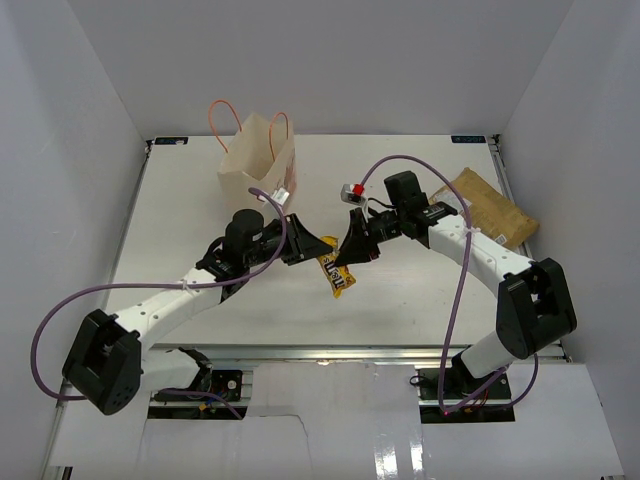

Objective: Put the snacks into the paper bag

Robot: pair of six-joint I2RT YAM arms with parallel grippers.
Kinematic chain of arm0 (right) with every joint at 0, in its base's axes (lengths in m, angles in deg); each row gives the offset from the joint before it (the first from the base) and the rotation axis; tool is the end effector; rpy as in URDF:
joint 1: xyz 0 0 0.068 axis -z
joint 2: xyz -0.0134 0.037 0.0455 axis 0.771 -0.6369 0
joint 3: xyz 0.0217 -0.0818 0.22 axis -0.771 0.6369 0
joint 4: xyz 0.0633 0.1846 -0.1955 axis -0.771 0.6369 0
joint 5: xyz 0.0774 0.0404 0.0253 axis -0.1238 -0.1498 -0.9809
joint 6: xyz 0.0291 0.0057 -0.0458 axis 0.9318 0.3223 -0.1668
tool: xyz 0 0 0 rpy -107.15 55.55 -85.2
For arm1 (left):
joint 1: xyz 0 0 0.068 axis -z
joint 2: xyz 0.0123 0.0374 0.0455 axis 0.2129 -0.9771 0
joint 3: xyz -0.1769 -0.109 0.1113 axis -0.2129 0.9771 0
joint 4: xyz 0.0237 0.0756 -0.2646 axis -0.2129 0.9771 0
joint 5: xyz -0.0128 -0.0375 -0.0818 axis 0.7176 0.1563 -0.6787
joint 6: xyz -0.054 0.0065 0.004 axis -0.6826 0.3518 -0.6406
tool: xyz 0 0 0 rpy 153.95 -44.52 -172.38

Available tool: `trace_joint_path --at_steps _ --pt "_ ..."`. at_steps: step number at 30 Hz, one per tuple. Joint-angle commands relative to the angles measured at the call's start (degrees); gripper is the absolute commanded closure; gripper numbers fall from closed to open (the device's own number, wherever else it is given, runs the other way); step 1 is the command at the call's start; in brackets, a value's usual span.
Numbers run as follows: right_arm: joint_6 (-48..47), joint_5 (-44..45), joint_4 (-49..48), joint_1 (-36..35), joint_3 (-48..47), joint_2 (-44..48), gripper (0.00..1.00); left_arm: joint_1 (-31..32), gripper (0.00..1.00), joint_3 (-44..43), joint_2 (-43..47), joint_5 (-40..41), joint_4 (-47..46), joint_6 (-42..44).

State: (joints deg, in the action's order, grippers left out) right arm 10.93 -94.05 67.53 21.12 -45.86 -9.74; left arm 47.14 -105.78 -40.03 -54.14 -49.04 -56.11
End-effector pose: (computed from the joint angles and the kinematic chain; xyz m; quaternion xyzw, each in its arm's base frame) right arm 0.2788 0.1939 0.2271 -0.4976 0.6365 0.5148 0.2867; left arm 0.2380 -0.1845 0.2189 0.0054 0.7999 -0.5220 0.2961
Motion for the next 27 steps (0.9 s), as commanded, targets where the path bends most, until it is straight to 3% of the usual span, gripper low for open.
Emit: trace_joint_path --at_steps 1,3,5,6,10,15,20,23,27 --pt "-0.27 -1.16 -1.16 -0.39 -1.10 1.41 0.88 0.13 0.85 -0.10 2.39 1.22 -1.32 0.35" --pt "-0.62 -0.72 -0.81 -0.39 -1.18 1.59 0.84 0.13 0.95 -0.18 3.35 1.22 -1.15 0.79" --pt "-1.76 0.41 -0.03 -0.39 -1.71 1.77 0.69 0.13 1.00 -0.36 4.23 1.92 -0.27 1.84" --pt "-2.55 0.95 1.37 -0.39 -2.06 2.12 0.56 0.13 1.00 -1.23 4.76 2.62 2.52 2.37" --pt "-8.52 4.11 6.99 1.19 -4.60 2.91 0.31 0.13 1.00 -6.94 7.74 9.38 14.83 9.46" --pt "-16.79 4.38 13.42 6.37 -8.73 3.44 0.25 -0.57 1.00 -15.64 10.21 19.58 27.83 17.12" --pt "-19.34 5.17 16.15 13.05 -10.06 3.96 0.25 -2.33 1.00 -31.27 7.58 28.79 36.63 25.91" --pt "-19.61 5.96 16.32 15.78 -9.44 4.32 0.25 -5.05 1.00 -41.90 3.90 31.18 38.22 30.47" --pt "-20.05 6.66 16.33 17.19 -7.78 5.19 0.25 -13.55 1.00 -55.97 -3.22 29.70 39.55 34.01"
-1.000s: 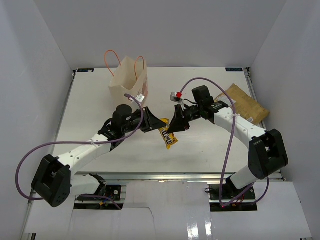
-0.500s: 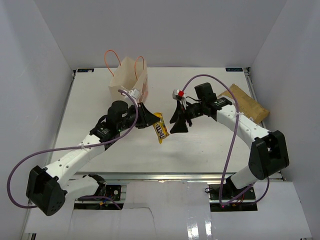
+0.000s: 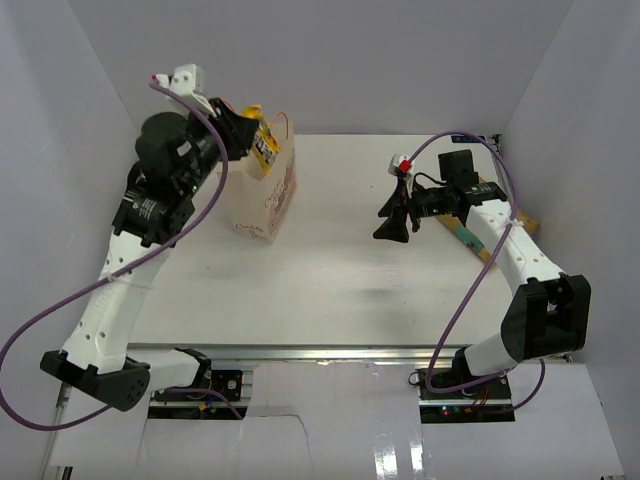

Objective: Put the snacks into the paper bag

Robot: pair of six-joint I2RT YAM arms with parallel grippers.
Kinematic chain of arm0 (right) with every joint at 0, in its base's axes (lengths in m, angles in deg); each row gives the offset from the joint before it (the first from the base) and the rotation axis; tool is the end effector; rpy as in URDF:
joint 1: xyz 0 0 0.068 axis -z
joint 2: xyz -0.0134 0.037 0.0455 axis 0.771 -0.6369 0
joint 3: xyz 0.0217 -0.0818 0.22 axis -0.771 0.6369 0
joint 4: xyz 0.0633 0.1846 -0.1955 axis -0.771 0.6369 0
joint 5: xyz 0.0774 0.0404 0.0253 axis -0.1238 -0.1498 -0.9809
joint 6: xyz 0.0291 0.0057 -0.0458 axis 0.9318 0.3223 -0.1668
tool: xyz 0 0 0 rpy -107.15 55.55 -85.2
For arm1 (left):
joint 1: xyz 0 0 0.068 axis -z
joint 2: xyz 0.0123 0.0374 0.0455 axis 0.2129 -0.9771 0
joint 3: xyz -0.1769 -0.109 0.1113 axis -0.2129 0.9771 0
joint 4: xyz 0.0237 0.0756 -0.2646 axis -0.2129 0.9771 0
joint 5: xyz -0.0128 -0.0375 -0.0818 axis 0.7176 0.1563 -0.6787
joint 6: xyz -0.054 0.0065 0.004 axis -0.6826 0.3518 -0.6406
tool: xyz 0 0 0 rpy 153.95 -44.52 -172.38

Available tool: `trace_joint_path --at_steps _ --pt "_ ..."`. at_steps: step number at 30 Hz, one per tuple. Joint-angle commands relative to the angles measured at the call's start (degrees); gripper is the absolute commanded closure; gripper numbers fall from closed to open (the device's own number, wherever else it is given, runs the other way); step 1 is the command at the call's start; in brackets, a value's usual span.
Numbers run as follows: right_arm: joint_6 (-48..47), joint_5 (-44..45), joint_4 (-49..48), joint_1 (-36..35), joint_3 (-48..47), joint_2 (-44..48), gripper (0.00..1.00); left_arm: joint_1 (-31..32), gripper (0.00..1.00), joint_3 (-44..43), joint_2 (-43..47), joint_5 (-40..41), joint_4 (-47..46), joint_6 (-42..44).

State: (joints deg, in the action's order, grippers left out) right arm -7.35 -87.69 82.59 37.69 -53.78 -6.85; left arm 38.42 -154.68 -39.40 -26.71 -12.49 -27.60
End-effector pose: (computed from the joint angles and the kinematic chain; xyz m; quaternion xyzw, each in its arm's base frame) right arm 0.3143 0.1024 0.2691 -0.4897 0.6781 0.3725 0.4020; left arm 0.2447 -0.1183 0.4629 0.0000 0.7371 -0.2701 0.6195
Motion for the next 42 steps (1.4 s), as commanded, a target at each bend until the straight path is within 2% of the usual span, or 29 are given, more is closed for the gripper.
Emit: trace_joint_path --at_steps 1,5,8,12,17,18,21,22,26,29,30,35,36,38,39,42 --pt "-1.78 0.65 1.27 0.80 0.31 2.57 0.25 -5.99 1.00 -11.71 -5.44 2.27 2.83 5.86" --pt "-1.86 2.15 1.27 1.68 1.28 3.01 0.25 -12.49 1.00 -19.38 -13.60 1.57 1.07 6.65" --pt "-1.86 3.55 1.27 2.47 1.63 3.37 0.25 -14.26 1.00 -23.43 -18.09 1.38 1.07 7.79" --pt "-1.87 6.62 1.27 3.79 1.46 3.80 0.25 -14.53 1.00 -24.15 -24.16 0.16 0.63 9.38" --pt "-1.52 10.05 1.27 5.46 0.76 3.37 0.24 -14.53 0.99 -22.22 -26.54 -0.81 -0.25 9.38" --pt "-1.34 11.02 1.27 5.63 0.67 3.19 0.24 -14.53 0.96 -21.78 -26.81 -0.98 -0.34 9.29" --pt "-1.16 14.00 1.27 6.16 0.05 2.23 0.24 -14.53 0.63 -20.55 -27.16 -2.48 -0.25 8.85" --pt "-1.25 15.06 1.27 6.25 -0.21 1.61 0.24 -14.53 0.45 -20.55 -27.07 -2.48 -0.07 8.68" --pt "-2.48 21.91 0.66 6.25 -2.40 -0.14 0.23 -14.62 0.25 -20.99 -24.80 -7.04 0.80 7.88" --pt "-2.48 32.18 -0.75 6.25 -5.30 -3.04 0.23 -14.53 0.18 -18.98 -21.72 -8.45 0.81 7.97" --pt "-2.48 38.30 -1.45 6.25 -5.92 -4.01 0.23 -14.53 0.17 -18.27 -19.45 -8.80 0.81 7.71" --pt "-0.46 58.28 -6.45 5.46 -8.12 -9.81 0.20 -14.62 0.14 -9.67 -10.13 -9.60 0.28 5.69" --pt "-0.20 64.75 -9.16 5.37 -7.69 -10.51 0.19 -14.53 0.12 -5.04 -8.11 -9.77 0.28 4.55" --pt "-1.77 68.14 -10.07 5.19 -7.51 -12.71 0.18 -14.53 0.10 0.43 -1.26 -10.21 -0.51 3.06" --pt "-2.39 69.81 -10.77 5.19 -7.59 -13.94 0.17 -14.53 0.07 6.38 1.20 -10.48 -0.95 1.92" --pt "-4.85 70.70 -12.35 5.19 -7.86 -15.78 0.16 -14.53 0.06 17.20 10.17 -13.81 -3.76 -2.83"
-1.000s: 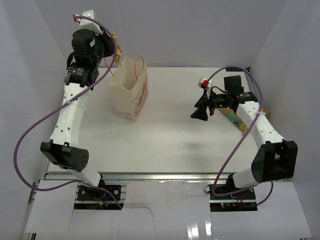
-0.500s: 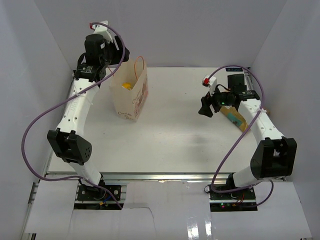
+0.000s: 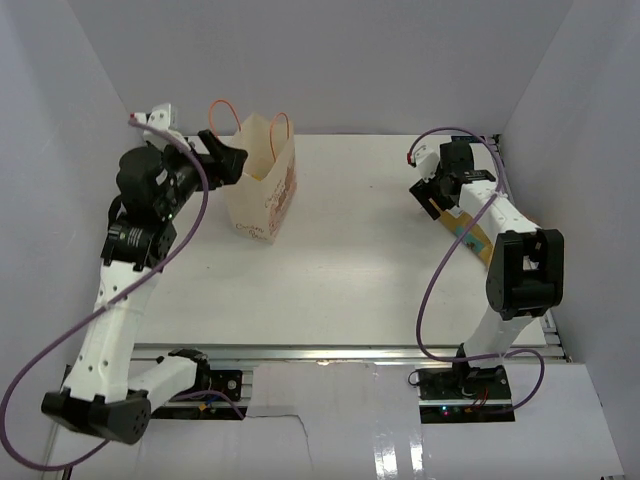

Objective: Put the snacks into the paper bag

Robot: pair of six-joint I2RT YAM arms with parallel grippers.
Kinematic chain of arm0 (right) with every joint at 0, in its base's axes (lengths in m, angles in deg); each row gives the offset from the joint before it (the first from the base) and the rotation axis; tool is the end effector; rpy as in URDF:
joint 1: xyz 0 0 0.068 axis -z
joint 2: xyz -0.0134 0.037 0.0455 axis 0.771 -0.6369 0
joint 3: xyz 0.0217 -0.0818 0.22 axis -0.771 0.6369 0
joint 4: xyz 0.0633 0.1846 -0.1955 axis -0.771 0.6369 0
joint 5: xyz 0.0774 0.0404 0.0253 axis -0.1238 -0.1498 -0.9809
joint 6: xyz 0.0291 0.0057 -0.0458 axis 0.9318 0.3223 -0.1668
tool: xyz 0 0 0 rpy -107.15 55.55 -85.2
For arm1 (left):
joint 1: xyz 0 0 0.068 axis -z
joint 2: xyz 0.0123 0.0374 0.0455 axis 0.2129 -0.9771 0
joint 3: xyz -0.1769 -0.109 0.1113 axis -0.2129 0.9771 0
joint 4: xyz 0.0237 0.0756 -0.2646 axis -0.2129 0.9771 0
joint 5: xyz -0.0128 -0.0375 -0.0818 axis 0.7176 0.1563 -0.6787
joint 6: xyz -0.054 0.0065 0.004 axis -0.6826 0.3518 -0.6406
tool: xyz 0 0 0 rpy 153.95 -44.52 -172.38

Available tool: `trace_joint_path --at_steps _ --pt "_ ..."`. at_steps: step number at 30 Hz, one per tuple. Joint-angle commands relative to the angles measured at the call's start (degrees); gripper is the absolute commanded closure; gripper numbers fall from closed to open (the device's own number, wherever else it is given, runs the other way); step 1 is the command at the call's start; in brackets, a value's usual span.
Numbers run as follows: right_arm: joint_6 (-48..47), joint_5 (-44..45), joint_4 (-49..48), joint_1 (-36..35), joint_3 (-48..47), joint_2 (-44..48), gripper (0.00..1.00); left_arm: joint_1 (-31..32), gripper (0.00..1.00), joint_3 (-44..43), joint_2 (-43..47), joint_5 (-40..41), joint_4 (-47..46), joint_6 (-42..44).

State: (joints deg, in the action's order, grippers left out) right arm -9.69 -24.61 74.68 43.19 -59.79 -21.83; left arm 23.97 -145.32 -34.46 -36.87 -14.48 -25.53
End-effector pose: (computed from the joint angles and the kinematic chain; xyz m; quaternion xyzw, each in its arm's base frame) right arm 0.3916 0.0457 0.2123 -0.3338 0.8703 -0.1417 0.3332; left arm 0.2575 -0.0582 0.4329 -0.0220 0.7506 -0.2368 0.6165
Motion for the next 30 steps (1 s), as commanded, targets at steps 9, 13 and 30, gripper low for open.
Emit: trace_joint_path --at_steps 9,13,30 --pt "-10.06 9.03 -3.30 -0.40 -8.17 -10.39 0.16 -0.08 0.05 24.05 18.52 -10.68 -4.50 -16.69" --pt "-11.30 8.86 -3.21 -0.31 -8.53 -12.24 0.19 -0.08 0.05 26.08 18.88 -14.19 -4.76 -19.76" --pt "-7.97 4.83 -2.07 -0.05 -3.35 -12.26 0.92 10.45 0.05 32.50 8.61 -17.90 -16.35 -30.14"
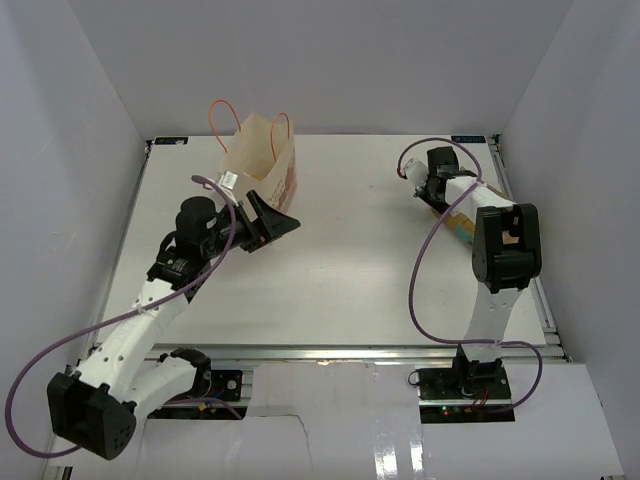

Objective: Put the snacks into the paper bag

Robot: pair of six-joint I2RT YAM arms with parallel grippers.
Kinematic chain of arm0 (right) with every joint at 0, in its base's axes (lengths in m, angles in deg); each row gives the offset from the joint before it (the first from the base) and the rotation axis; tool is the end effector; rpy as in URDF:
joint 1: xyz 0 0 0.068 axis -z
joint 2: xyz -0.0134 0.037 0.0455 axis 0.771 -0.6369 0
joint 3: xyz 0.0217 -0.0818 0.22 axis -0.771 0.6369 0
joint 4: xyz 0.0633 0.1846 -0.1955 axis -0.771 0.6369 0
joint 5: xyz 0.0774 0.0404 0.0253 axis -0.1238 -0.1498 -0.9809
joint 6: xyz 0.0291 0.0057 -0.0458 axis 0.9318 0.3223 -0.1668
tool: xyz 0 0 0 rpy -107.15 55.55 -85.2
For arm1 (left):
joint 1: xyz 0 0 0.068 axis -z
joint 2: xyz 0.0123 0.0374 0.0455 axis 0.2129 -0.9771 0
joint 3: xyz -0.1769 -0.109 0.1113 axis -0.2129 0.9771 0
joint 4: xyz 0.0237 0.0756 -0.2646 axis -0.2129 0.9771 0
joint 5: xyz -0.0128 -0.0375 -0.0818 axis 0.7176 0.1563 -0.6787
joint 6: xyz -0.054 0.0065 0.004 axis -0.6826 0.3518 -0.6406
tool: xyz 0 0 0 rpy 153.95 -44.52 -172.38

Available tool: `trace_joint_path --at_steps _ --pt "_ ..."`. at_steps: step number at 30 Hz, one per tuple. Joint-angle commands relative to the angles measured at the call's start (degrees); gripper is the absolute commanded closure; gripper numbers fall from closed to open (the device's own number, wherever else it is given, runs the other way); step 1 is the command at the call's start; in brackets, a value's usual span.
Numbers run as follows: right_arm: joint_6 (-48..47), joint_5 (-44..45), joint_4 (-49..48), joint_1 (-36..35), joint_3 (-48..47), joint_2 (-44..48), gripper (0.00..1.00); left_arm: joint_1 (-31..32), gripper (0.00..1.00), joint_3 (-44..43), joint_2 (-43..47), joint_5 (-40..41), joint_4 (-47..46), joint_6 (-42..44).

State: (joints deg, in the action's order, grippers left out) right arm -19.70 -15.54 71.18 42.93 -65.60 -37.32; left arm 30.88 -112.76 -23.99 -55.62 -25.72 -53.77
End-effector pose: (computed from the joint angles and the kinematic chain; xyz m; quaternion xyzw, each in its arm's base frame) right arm 0.4293 0.0467 0.1441 -0.3963 0.8565 -0.2229 0.2443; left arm 0.2345 -0.0960 0.2950 -0.0847 0.7957 -0.4739 0.3675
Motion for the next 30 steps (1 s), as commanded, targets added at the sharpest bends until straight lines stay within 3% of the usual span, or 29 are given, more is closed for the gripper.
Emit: trace_joint_path --at_steps 1,3,8,13,18,30 --pt "2.48 -8.09 1.51 0.39 3.60 4.90 0.92 6.17 0.05 -0.15 -4.49 1.99 -5.91 -2.60" --pt "2.84 -13.81 2.21 1.00 7.38 10.79 0.92 8.12 0.05 -0.42 -7.31 2.53 -8.98 -3.65" --pt "-0.06 -39.64 8.71 2.50 15.11 25.90 0.92 11.38 0.05 -1.82 -18.19 1.31 -17.33 -7.61" --pt "-1.91 -58.71 12.41 1.71 20.31 36.01 0.92 13.40 0.05 -10.15 -29.54 -2.03 -19.19 -8.49" --pt "1.07 -62.36 12.59 -2.86 22.50 39.10 0.92 14.90 0.05 -17.54 -39.04 -5.20 -19.90 -9.11" --pt "6.18 -60.33 7.58 -10.77 22.69 41.31 0.92 17.27 0.05 -19.31 -44.68 -6.00 -18.84 -12.18"
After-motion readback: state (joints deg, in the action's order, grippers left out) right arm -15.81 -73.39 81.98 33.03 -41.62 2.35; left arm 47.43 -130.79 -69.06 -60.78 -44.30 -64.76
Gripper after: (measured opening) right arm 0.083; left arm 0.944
